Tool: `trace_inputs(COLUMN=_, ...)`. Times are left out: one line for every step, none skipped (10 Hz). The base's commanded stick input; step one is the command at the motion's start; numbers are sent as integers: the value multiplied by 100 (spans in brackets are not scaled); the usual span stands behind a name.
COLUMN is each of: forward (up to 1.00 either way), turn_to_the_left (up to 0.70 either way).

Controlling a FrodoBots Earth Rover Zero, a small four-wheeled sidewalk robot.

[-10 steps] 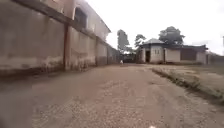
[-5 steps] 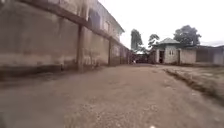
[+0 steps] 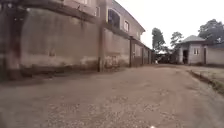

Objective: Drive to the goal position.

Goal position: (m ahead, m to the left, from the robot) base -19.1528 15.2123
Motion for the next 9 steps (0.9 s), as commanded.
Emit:
trace_inputs(forward=0, turn_to_the_left=45)
trace_inputs(forward=0, turn_to_the_left=45)
trace_inputs(forward=0, turn_to_the_left=45)
trace_inputs(forward=0, turn_to_the_left=45)
trace_inputs(forward=0, turn_to_the_left=45)
trace_inputs(forward=0, turn_to_the_left=45)
trace_inputs(forward=0, turn_to_the_left=45)
trace_inputs(forward=0, turn_to_the_left=45)
trace_inputs(forward=0, turn_to_the_left=45)
